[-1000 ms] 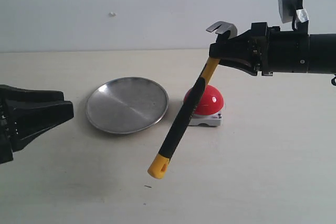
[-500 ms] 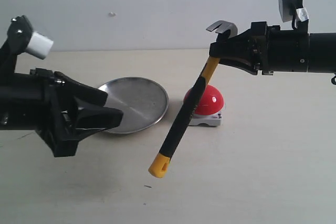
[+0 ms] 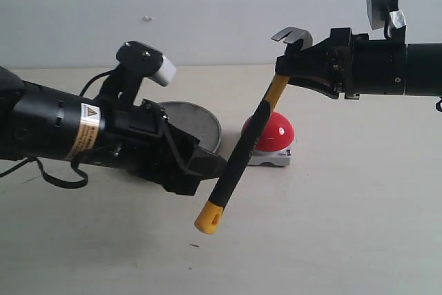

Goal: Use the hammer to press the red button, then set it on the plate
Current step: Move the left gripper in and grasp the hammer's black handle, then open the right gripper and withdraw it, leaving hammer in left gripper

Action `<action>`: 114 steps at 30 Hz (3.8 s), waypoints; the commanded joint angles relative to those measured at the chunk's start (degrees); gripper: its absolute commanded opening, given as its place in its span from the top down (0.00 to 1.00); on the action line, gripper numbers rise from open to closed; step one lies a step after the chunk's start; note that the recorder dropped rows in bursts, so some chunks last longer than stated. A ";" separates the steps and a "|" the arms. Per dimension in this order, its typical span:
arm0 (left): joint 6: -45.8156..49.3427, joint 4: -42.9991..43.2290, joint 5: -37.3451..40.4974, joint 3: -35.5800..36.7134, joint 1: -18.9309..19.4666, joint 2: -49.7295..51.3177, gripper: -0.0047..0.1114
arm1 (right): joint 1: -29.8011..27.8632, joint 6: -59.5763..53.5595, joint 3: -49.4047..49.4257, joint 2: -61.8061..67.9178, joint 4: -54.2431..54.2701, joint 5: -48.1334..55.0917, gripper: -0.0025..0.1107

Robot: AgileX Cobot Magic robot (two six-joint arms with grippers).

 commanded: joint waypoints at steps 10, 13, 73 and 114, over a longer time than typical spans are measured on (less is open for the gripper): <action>-0.92 0.21 -0.72 -4.21 -1.01 8.29 0.43 | 0.11 0.01 -0.83 -0.73 2.72 1.64 0.98; -1.03 0.21 -0.86 -4.45 -1.30 8.29 0.43 | 0.11 0.01 -0.83 -0.73 2.72 1.05 0.98; -1.36 0.21 6.87 -10.54 -6.86 16.63 0.96 | 0.11 4.64 -0.83 -0.73 2.11 -2.06 0.96; -2.62 -0.11 7.24 -10.54 -6.59 8.61 0.96 | 0.11 4.50 3.67 -0.84 2.72 -1.57 0.47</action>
